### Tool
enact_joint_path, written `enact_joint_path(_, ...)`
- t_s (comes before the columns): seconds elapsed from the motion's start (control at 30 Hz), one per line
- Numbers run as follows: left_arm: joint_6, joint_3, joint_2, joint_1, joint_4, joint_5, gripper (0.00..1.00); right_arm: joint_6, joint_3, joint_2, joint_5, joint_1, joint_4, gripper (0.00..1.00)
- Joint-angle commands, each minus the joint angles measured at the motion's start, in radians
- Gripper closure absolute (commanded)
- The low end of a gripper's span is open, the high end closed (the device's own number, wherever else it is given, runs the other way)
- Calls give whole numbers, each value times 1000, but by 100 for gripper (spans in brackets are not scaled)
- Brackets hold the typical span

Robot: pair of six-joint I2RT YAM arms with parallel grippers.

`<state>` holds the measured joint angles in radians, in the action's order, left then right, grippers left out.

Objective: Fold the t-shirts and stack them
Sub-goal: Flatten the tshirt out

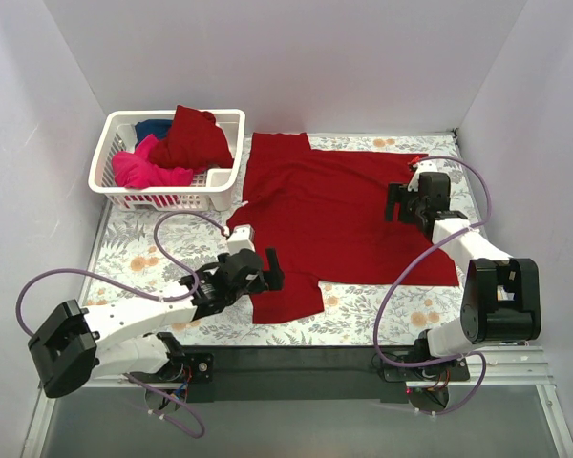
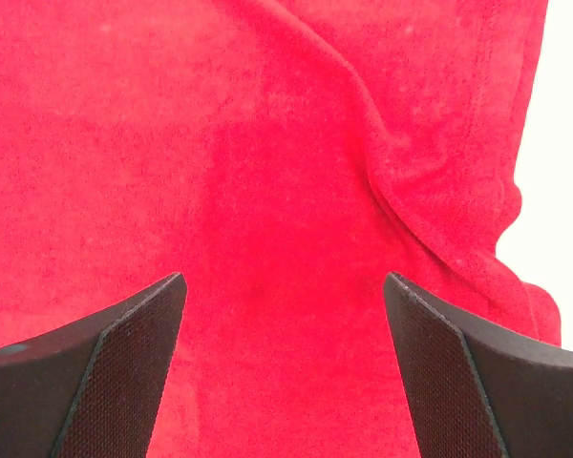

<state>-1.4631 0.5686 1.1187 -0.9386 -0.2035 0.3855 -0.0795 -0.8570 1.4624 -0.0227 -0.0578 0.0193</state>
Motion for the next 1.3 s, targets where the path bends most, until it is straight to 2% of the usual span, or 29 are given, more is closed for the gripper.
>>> enact_joint_path(0.0, -149, -3, 18, -51, -183, 46, 8, -9, 18, -20, 7, 10, -48, 23)
enact_joint_path(0.23, -382, 20, 46, -199, -370, 174, 8, -13, 27, -19, 42, 19, -70, 23)
enact_joint_path(0.47, -398, 63, 138, -209, -392, 135, 9, -14, 27, -11, 46, 24, -78, 23)
enact_joint_path(0.57, -414, 62, 133, -212, -390, 118, 16, -13, 29, -14, 46, 29, -82, 23)
enact_joint_path(0.63, -427, 54, 116, -215, -389, 95, 26, -14, 29, -8, 47, 30, -82, 23)
enact_joint_path(0.77, -448, 25, 66, -216, -350, 61, 39, -17, 30, -4, 52, 32, -88, 23)
enact_joint_path(1.0, -445, 5, 72, -218, -293, 12, 48, -19, 30, 3, 63, 32, -94, 23)
enact_joint_path(1.27, -480, 27, 89, -226, -379, 46, 48, -19, 35, 3, 69, 33, -99, 23)
